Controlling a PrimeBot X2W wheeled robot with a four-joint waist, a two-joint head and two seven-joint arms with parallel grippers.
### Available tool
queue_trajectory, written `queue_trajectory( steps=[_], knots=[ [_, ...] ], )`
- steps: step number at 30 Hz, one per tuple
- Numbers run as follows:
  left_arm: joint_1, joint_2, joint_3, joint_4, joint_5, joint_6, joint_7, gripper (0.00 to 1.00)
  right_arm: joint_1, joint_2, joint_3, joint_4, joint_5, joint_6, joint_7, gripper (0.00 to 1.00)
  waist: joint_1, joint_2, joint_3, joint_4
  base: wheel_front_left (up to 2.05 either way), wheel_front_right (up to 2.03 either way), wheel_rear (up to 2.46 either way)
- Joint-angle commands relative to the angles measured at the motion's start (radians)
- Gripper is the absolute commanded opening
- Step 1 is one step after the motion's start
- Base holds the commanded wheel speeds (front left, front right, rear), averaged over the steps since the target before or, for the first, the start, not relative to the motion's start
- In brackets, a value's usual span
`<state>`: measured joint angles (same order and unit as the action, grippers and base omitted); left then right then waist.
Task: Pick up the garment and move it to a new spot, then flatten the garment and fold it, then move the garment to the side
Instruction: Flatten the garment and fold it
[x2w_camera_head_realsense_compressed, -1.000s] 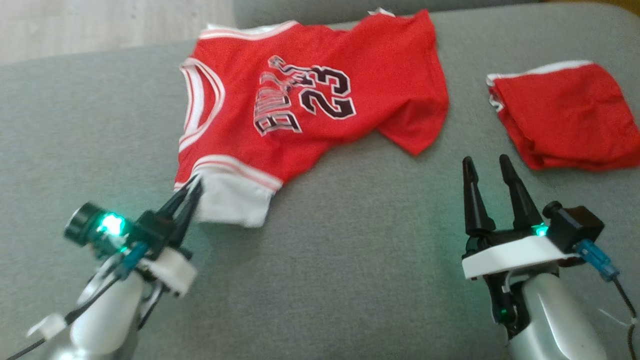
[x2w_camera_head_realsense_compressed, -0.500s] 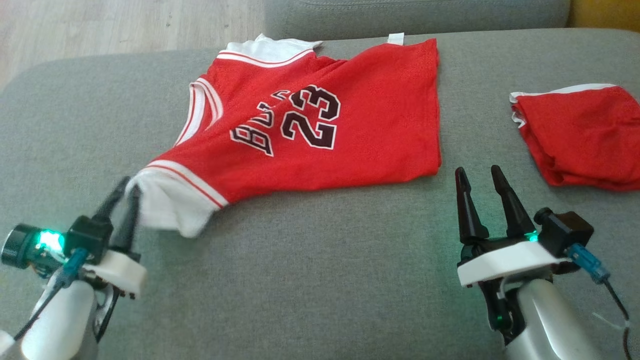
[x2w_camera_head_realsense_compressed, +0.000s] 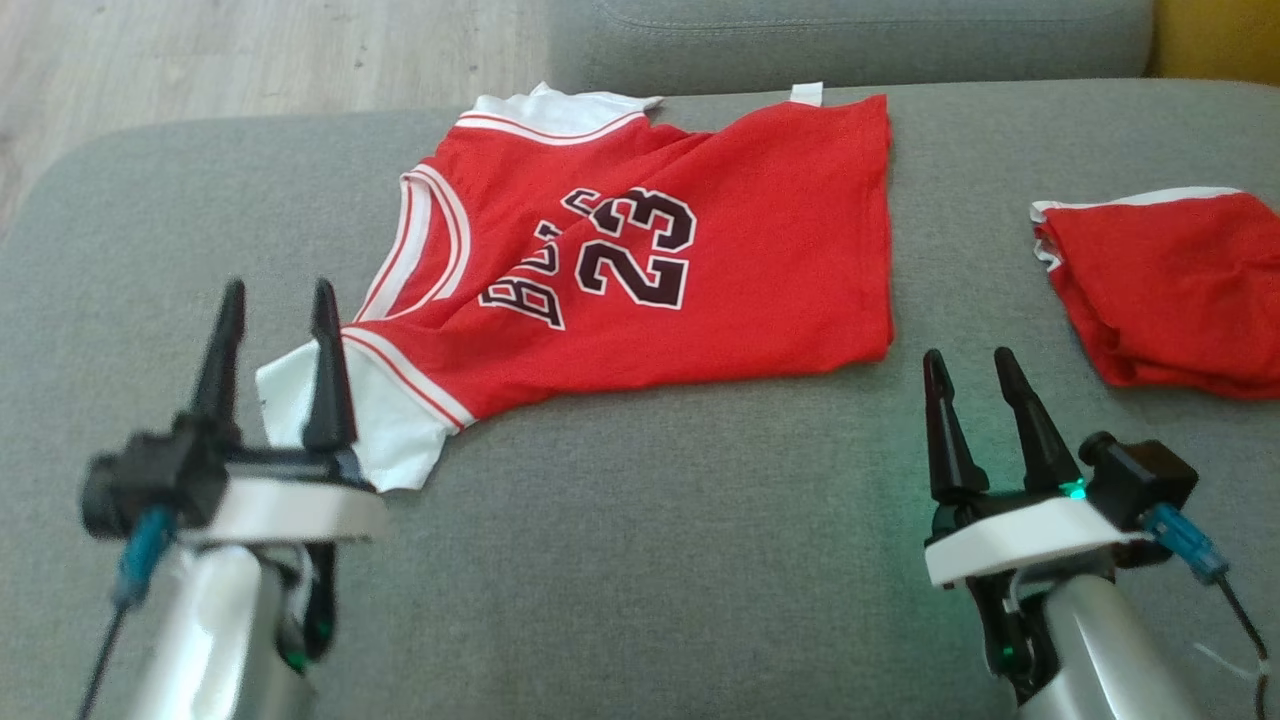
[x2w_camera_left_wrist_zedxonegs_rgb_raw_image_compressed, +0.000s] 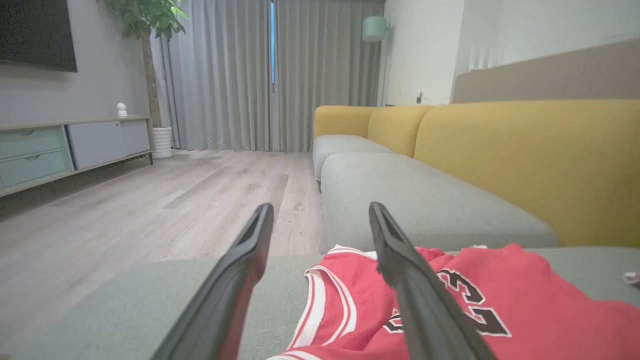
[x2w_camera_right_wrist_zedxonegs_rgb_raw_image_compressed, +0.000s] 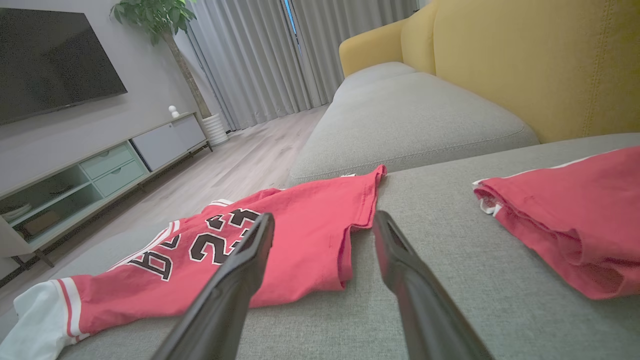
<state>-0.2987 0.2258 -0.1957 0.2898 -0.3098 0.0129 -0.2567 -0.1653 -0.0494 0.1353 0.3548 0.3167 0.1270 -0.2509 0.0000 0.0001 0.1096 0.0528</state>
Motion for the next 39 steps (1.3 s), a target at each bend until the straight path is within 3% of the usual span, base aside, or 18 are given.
queue_trajectory(
  steps=[1, 6, 11, 17, 24, 28, 29, 30, 39],
  knots=[
    [0.030, -0.025, 0.069, -0.083, -0.016, -0.008, -0.005, 1.00, -0.005, -0.001, 0.018, -0.038, 0.007, 0.004, -0.011, 1.00, 0.0000, -0.0001, -0.001, 0.007, 0.00, 0.00, 0.00],
    [0.092, -0.094, 0.083, -0.139, 0.002, -0.031, -0.005, 1.00, -0.001, -0.001, 0.006, -0.041, 0.009, 0.004, -0.011, 1.00, 0.0000, -0.0001, 0.009, 0.026, 0.00, 0.00, 0.00],
    [0.103, -0.126, 0.074, -0.131, 0.037, -0.075, -0.005, 1.00, -0.051, -0.001, -0.016, -0.002, 0.018, 0.004, -0.004, 1.00, 0.0000, -0.0001, 0.030, 0.056, 0.00, 0.00, 0.00],
    [0.085, -0.154, 0.073, -0.102, 0.060, -0.105, -0.005, 1.00, -0.211, -0.001, -0.084, 0.179, 0.145, 0.004, 0.156, 1.00, 0.0000, -0.0001, 0.059, 0.096, 0.00, 0.00, 0.00],
    [0.066, -0.169, 0.060, -0.084, 0.071, -0.121, -0.005, 1.00, -0.358, -0.018, -0.121, 0.374, 0.167, 0.004, 0.289, 1.00, 0.0000, -0.0001, 0.081, 0.126, 0.00, 0.00, 0.00],
    [0.058, -0.172, 0.059, -0.075, 0.074, -0.126, -0.005, 1.00, -0.418, -0.028, -0.093, 0.441, 0.185, 0.004, 0.322, 1.00, 0.0000, -0.0001, 0.091, 0.133, 0.00, 0.00, 0.00],
    [0.056, -0.173, 0.058, -0.072, 0.076, -0.127, -0.005, 1.00, -0.429, -0.031, -0.078, 0.447, 0.192, 0.004, 0.319, 0.37, 0.0000, -0.0001, 0.092, 0.133, 0.00, 0.00, 0.00],
    [0.055, -0.173, 0.059, -0.070, 0.077, -0.128, -0.005, 1.00, -0.438, -0.034, -0.064, 0.447, 0.198, 0.004, 0.309, 0.00, 0.0000, -0.0001, 0.092, 0.133, 0.00, 0.00, 0.00],
    [0.066, -0.175, 0.080, -0.059, 0.086, -0.133, -0.005, 1.00, -0.425, -0.090, 0.123, 0.369, 0.222, 0.004, 0.126, 0.00, 0.0000, -0.0001, 0.056, 0.101, 0.00, 0.00, 0.00]
  ],
)
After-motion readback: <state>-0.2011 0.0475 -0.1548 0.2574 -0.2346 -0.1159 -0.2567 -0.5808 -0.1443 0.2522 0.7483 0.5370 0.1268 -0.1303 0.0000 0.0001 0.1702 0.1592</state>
